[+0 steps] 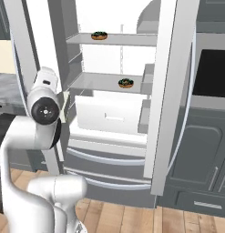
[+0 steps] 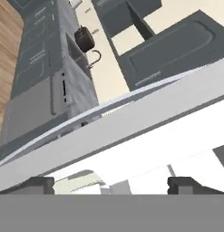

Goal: Take the donuts from the fridge and place them on the empty tray on the dining counter.

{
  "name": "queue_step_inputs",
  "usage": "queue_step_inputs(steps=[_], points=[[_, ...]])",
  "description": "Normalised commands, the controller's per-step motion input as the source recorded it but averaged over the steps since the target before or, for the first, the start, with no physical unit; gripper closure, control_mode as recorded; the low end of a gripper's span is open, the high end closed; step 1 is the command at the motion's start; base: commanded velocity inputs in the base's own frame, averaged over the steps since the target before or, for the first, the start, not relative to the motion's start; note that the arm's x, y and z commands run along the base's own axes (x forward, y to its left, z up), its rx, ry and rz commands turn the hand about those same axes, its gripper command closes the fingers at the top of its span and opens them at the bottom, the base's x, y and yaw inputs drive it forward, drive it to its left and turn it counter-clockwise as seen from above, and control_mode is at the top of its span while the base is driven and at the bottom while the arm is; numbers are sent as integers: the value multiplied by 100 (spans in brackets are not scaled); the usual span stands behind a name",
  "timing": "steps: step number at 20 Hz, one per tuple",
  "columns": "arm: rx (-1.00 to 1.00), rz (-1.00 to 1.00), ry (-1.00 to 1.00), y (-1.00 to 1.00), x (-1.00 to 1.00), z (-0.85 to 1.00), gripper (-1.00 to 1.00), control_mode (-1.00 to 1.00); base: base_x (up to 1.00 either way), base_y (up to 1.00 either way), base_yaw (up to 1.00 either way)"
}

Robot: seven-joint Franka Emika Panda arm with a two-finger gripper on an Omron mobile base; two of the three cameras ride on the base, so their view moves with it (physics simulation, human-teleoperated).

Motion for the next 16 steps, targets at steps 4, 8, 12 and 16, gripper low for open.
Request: queue_step_inputs(steps=[4,8,12,16], points=[[-38,-23,-42,4,58,-25,-100,-100,0,0,0],[-11,-7,-6,3,99,-2,-100,-100,0,0,0],[0,10,11,-13,100,5,-100,-100,0,0,0],[0,14,16,3,100,2,-100,-100,0,0,0]])
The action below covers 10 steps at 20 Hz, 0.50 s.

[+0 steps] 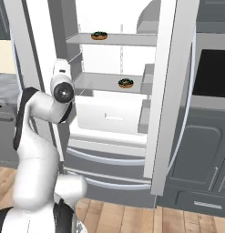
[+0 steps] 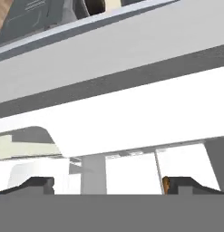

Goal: Take the donuts from the fridge and place them on the empty tray on the dining counter.

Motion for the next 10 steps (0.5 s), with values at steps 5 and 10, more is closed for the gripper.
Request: queue_step_inputs(steps=[5,10], points=[[0,13,6,36,98,-6,-100,-100,0,0,0],[0,20,0,67,83,-30,-100,-100,0,0,0]])
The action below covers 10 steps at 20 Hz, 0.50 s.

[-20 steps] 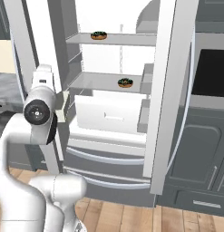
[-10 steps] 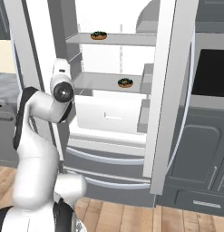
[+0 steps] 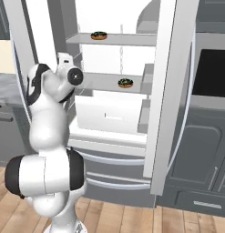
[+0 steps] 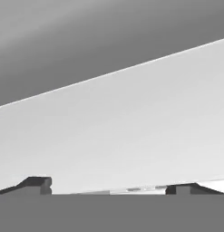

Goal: Take the donuts from the fridge and place them on the empty tray on the dining counter.

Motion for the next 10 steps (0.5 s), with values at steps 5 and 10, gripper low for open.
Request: queue_step_inputs(steps=[5,10], points=[[-1,39,-29,89,-10,-23,-100,-100,0,0,0],[0,38,-36,100,-10,-63,-100,-100,0,0,0]])
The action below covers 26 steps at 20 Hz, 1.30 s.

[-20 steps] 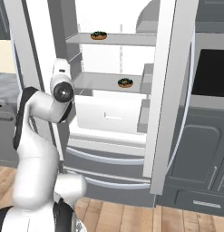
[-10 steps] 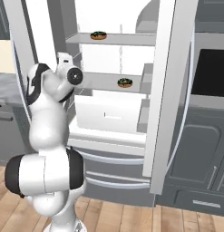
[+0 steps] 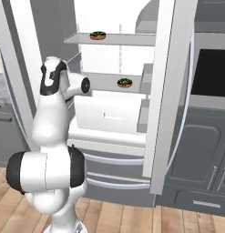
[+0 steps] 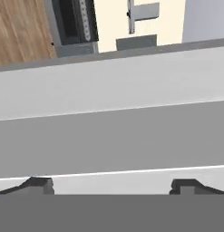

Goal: Take the donuts from the fridge and place them on the empty tray on the dining counter.

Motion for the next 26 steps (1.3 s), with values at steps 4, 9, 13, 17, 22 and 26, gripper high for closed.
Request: queue_step_inputs(steps=[4,9,13,17,22,26], points=[[-3,27,-27,100,-14,-48,-100,-100,0,0,0],[-13,12,-20,58,-40,13,-100,-100,0,0,0],[-11,-10,1,-73,-45,64,-100,-100,0,0,0],[-8,-22,35,-64,-24,61,-100,-100,0,0,0],[-7,-28,42,-28,-41,86,-100,-100,0,0,0],[15,-43,26,-47,-69,-18,-100,-100,0,0,0]])
